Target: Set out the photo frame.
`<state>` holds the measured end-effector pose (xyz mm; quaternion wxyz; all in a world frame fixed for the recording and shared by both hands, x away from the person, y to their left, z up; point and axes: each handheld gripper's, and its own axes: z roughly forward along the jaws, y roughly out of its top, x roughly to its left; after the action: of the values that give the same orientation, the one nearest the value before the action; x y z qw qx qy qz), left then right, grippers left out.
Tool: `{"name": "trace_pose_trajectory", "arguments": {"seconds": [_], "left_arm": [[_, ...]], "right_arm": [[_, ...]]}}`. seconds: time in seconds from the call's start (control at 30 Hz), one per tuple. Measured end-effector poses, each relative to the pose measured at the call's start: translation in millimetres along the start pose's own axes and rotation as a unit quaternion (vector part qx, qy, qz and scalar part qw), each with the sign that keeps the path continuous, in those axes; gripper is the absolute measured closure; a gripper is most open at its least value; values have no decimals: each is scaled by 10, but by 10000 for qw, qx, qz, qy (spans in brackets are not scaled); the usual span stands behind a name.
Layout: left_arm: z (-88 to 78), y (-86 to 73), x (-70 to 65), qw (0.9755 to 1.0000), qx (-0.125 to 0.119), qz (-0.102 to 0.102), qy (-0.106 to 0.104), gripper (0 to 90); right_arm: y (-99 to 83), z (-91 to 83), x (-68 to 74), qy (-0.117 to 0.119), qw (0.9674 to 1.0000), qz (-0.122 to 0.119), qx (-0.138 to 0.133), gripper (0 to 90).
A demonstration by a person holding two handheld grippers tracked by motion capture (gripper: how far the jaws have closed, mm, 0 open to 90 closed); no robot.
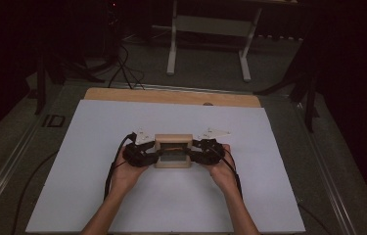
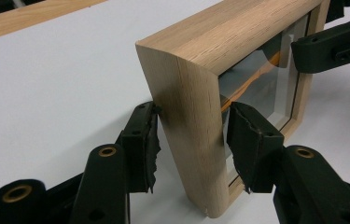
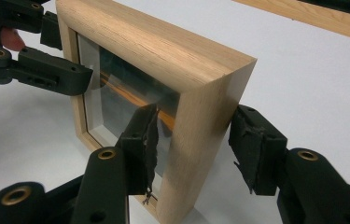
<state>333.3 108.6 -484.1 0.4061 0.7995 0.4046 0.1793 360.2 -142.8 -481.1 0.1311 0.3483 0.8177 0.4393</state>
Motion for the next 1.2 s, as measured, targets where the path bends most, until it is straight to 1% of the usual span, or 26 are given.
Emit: {"name": "trace_pose_trajectory", "arguments": {"seconds": [0.1,0.23,0.33,0.4,0.43,0.53,0.6,0.73,0.93,1.07,1.17,1.2], "left_arm": [[2,1,10,10000,-1,-24,-36,536],[10,-1,20,10000,16,-36,-81,525],[20,-3,14,10000,39,0,-83,513],[26,-4,5,10000,71,15,-43,491],[27,-5,1,9999,109,22,20,477],[8,-4,3,9999,91,56,72,461],[-3,-3,4,9999,80,43,86,459],[-72,-4,10,9999,44,71,110,460],[-161,-39,29,9999,-43,77,122,460],[-208,-69,39,9999,-76,77,129,461],[-281,-96,50,9998,-159,62,122,463],[-281,-96,50,9998,-159,62,122,466]], "right_arm": [[-2,1,-1,-1,10000,31,2,512],[-6,6,15,36,10000,5,44,459],[-6,4,22,38,10000,-8,53,448],[-8,-8,20,70,10000,-4,36,424],[-8,-14,21,79,10000,1,37,419],[-9,-33,29,101,9999,-37,39,403],[-9,-38,29,108,9999,-45,49,402],[-20,-54,19,108,9999,-8,50,395],[-57,-97,27,93,9999,-34,34,384],[-60,-131,35,74,9999,-79,23,383],[-53,-201,56,37,9999,-159,-28,378],[-55,-218,62,28,9998,-164,-49,377]]}}
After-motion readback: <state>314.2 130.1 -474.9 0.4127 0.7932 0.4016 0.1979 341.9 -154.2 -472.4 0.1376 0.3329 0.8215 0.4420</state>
